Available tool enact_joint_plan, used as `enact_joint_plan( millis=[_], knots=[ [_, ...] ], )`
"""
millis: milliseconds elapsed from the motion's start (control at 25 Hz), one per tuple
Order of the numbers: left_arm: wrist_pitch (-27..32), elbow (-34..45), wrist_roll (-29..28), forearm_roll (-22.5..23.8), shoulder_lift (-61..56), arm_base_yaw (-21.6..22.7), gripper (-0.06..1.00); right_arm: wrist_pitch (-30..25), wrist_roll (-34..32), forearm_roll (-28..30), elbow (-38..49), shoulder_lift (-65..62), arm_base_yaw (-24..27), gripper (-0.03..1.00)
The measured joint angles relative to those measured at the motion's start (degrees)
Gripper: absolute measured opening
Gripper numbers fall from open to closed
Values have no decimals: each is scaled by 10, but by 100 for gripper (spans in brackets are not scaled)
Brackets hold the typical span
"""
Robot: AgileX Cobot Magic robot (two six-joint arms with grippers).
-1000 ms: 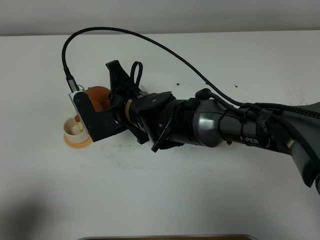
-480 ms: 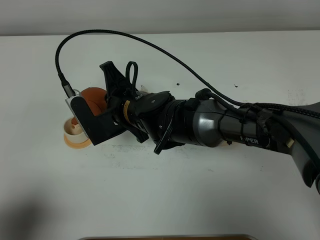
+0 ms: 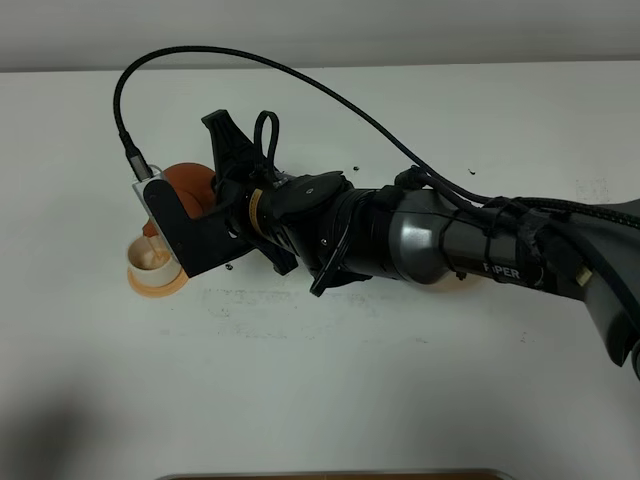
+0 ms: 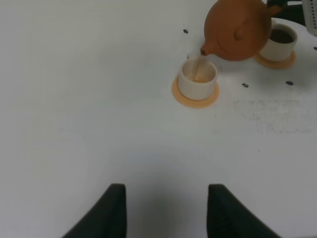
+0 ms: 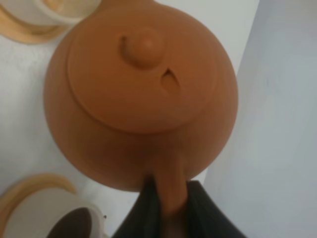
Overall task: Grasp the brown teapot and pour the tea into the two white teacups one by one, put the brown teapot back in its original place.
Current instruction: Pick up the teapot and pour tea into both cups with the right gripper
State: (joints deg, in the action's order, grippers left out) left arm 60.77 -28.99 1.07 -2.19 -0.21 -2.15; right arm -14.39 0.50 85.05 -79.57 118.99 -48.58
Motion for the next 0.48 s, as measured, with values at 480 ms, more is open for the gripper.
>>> enact_joint_plan(
  millis=[480],
  knots=[
    [0,0,1,0,0,0,41,1,0,19,0,7,1,12]
  ],
)
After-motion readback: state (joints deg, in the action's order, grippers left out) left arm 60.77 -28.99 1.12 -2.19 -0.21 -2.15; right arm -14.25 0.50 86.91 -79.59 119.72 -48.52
